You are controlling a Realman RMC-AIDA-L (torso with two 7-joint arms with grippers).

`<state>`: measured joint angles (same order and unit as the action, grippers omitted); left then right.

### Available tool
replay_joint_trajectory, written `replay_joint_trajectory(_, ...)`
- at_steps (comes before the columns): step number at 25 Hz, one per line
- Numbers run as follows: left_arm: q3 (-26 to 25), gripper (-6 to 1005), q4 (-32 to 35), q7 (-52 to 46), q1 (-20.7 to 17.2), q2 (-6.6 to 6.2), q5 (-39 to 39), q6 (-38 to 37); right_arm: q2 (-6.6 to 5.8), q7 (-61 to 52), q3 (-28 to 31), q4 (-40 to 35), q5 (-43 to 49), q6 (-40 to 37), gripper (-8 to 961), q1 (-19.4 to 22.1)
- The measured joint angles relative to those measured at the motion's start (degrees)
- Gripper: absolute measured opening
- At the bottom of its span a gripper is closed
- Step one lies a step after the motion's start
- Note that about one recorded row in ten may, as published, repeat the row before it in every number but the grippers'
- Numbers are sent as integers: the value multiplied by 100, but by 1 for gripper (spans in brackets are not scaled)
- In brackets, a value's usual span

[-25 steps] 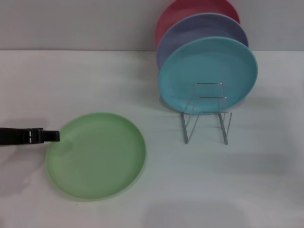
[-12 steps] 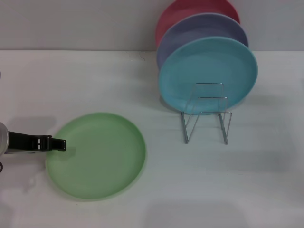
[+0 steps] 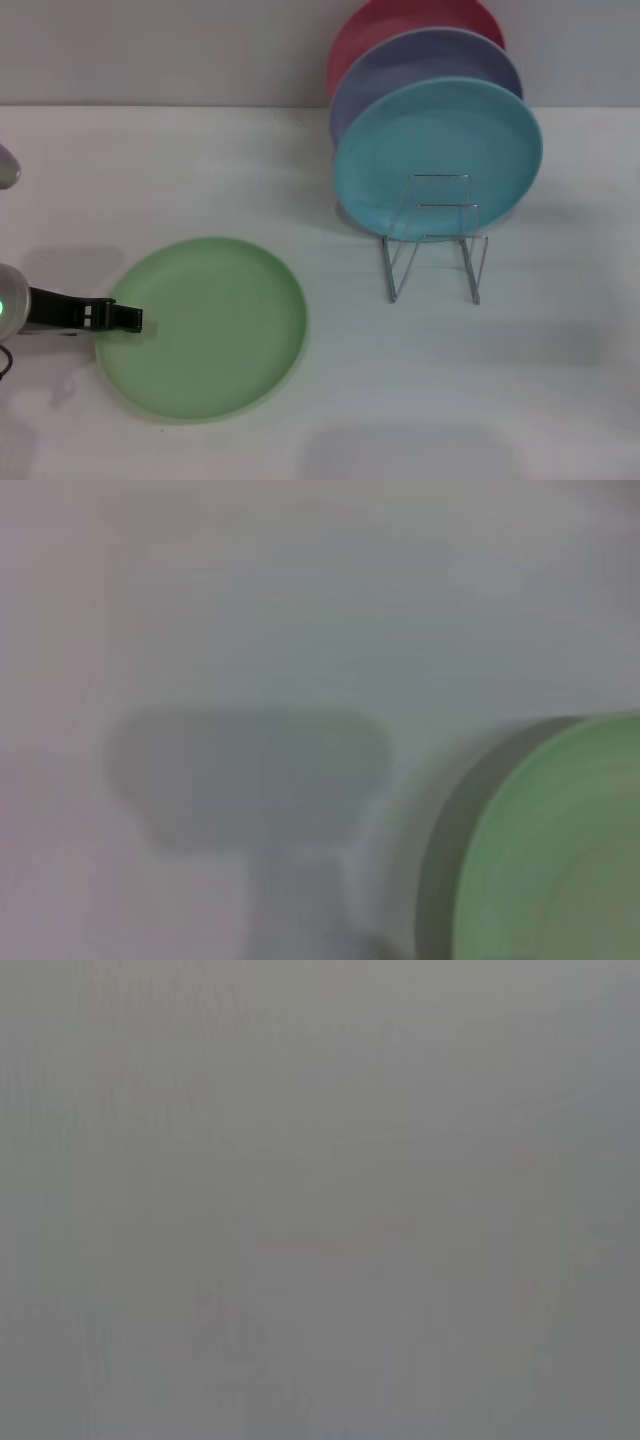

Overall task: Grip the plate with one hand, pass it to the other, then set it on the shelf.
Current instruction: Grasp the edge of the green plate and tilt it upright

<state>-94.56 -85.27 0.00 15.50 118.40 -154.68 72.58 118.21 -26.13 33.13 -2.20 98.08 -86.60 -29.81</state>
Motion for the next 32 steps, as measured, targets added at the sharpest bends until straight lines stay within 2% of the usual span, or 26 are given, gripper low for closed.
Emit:
replay_joint_trajectory(5,51,810,72,0,70,-3,-1,0,9,-2,0,0,0,-5,637,9)
replay_joint_trajectory(12,123,688,184,0,173,-8,-140,9,16,-13,0,0,0,-24,637,20)
replay_joint_trajectory(17,164,691,192,0,203,-10,-177,30,18,-15,0,1,0,-27,636,19)
replay_joint_trajectory(24,182,552,197,0,247,-7,-267,70,18,-16,0,2,0,-28,636,19)
replay_joint_trajectory(30,192,472,227,20,291,-17,-278,106,25,-16,0,9,0,-28,636,19)
replay_joint_trajectory(32,193,407,287,37,339,-23,-281,121,27,-15,0,10,0,-28,636,19)
